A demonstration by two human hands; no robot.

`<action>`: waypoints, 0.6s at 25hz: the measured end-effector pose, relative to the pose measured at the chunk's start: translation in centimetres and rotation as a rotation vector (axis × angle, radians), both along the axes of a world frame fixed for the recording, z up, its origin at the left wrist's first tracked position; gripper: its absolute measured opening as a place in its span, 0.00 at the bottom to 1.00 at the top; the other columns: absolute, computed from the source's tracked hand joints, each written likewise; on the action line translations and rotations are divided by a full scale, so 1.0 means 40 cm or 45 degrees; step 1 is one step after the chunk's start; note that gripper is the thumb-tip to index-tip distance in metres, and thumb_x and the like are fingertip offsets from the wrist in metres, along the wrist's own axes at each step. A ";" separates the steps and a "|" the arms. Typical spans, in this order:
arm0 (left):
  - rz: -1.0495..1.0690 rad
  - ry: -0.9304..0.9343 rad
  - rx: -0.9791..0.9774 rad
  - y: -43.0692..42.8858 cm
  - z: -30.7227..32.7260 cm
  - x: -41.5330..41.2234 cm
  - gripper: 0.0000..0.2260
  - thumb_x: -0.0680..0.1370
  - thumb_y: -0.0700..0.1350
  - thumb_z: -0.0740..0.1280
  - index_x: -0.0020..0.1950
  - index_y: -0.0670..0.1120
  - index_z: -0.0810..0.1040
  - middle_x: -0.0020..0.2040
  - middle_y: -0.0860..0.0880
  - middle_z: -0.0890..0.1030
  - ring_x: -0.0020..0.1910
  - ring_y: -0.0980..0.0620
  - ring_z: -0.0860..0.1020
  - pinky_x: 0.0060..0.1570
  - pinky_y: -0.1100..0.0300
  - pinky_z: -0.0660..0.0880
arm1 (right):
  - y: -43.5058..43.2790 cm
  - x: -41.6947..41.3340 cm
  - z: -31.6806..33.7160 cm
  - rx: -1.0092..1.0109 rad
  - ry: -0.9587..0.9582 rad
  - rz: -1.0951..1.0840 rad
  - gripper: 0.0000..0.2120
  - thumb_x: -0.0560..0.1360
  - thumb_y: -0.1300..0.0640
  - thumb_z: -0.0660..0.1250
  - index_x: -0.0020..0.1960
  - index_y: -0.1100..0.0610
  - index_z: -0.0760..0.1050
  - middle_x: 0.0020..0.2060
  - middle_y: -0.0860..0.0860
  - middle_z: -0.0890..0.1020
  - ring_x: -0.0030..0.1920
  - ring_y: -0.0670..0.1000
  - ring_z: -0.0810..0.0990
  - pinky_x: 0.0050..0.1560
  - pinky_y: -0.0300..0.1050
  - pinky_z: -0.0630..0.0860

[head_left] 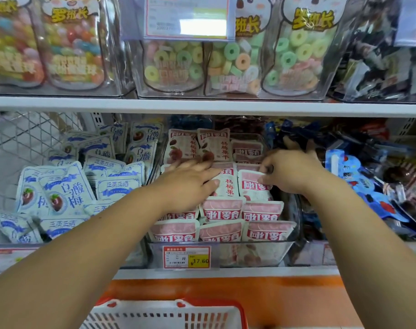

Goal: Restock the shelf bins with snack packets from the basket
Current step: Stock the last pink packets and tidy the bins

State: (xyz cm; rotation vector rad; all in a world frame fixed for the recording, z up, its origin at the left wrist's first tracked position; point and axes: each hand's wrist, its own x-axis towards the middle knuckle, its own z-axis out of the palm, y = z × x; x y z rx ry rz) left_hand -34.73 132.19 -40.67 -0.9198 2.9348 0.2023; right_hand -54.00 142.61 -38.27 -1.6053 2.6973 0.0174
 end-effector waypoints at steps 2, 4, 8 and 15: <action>0.017 -0.048 0.013 -0.003 -0.003 0.008 0.23 0.83 0.61 0.44 0.78 0.62 0.48 0.80 0.57 0.46 0.79 0.52 0.44 0.75 0.51 0.40 | -0.003 -0.009 -0.001 0.020 -0.016 -0.023 0.06 0.76 0.45 0.67 0.47 0.45 0.81 0.64 0.44 0.76 0.78 0.54 0.47 0.72 0.69 0.33; 0.038 -0.006 0.034 0.004 0.007 0.008 0.23 0.82 0.62 0.45 0.78 0.62 0.51 0.80 0.57 0.48 0.79 0.53 0.45 0.76 0.49 0.41 | -0.005 -0.016 0.014 -0.052 -0.040 -0.014 0.08 0.78 0.43 0.64 0.51 0.42 0.81 0.67 0.43 0.74 0.78 0.54 0.45 0.71 0.69 0.34; -0.069 0.122 0.116 0.052 0.022 -0.038 0.24 0.81 0.64 0.45 0.77 0.63 0.51 0.79 0.60 0.47 0.78 0.55 0.44 0.76 0.46 0.39 | -0.040 -0.023 -0.004 -0.094 0.212 -0.052 0.18 0.80 0.39 0.56 0.67 0.41 0.73 0.76 0.46 0.61 0.78 0.58 0.39 0.70 0.73 0.38; -0.146 -0.027 0.050 0.064 -0.018 -0.056 0.25 0.81 0.63 0.42 0.78 0.63 0.48 0.79 0.59 0.46 0.78 0.57 0.43 0.75 0.44 0.38 | -0.066 -0.042 -0.075 -0.335 0.359 -0.114 0.11 0.77 0.49 0.64 0.57 0.47 0.81 0.68 0.47 0.73 0.78 0.57 0.52 0.71 0.73 0.46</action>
